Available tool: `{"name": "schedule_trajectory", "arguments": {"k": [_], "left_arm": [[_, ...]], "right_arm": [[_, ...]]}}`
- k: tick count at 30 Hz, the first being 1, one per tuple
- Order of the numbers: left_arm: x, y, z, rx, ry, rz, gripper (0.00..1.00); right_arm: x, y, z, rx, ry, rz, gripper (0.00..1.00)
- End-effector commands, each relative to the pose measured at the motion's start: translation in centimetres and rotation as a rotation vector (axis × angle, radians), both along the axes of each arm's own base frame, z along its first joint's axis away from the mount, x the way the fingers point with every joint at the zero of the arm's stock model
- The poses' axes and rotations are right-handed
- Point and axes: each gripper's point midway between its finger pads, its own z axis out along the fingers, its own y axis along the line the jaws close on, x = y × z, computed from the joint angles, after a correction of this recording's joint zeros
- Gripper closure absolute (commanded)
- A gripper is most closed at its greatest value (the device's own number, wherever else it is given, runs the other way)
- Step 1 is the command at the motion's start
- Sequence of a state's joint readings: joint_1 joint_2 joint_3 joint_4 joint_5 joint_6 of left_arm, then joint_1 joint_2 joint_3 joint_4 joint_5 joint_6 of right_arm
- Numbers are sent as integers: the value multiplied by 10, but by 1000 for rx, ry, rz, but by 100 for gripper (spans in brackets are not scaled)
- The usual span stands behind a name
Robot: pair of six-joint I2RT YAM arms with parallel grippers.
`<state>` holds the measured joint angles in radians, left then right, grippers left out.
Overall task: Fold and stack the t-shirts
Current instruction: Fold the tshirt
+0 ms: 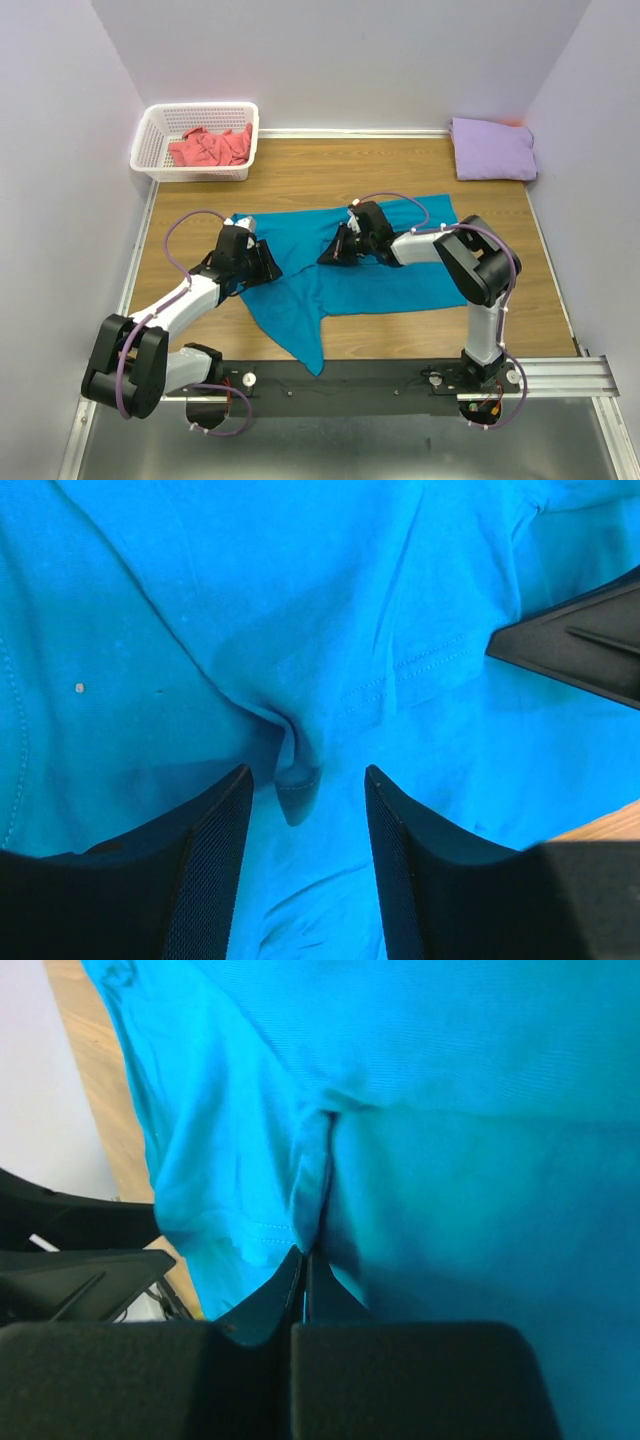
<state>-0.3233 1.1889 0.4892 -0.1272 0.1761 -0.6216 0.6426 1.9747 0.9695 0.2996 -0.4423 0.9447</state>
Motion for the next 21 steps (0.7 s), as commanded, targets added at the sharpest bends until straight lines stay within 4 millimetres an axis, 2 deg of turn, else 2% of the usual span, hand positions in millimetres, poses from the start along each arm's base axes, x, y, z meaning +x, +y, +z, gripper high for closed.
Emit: {"name": "schedule_trajectory", "arguments": {"k": [1,5,11,14,15,17,21], "left_arm": [[-4,-6,-2,-24,7,-17,44],[-7,-8,-5,-30,22,-24,46],[-11,-13,-13,-34,56,-40,56],[-13,-17,-14,-40,68,-54,67],[-14,-18,-13,-45,69,-62,79],[-16,-20,-10,-54,75,-73,87],[-19,-25,-4,-73,89,-96,97]], "right_arm": [[5,1,22,-31,-67,28,97],[3,3,29,-27,-64,50,98],[4,4,37,-34,-76,65,98],[5,3,40,-46,-83,64,98],[6,2,40,-53,-89,66,98],[8,1,44,-69,-96,63,98],[11,-1,51,-89,-109,71,98]]}}
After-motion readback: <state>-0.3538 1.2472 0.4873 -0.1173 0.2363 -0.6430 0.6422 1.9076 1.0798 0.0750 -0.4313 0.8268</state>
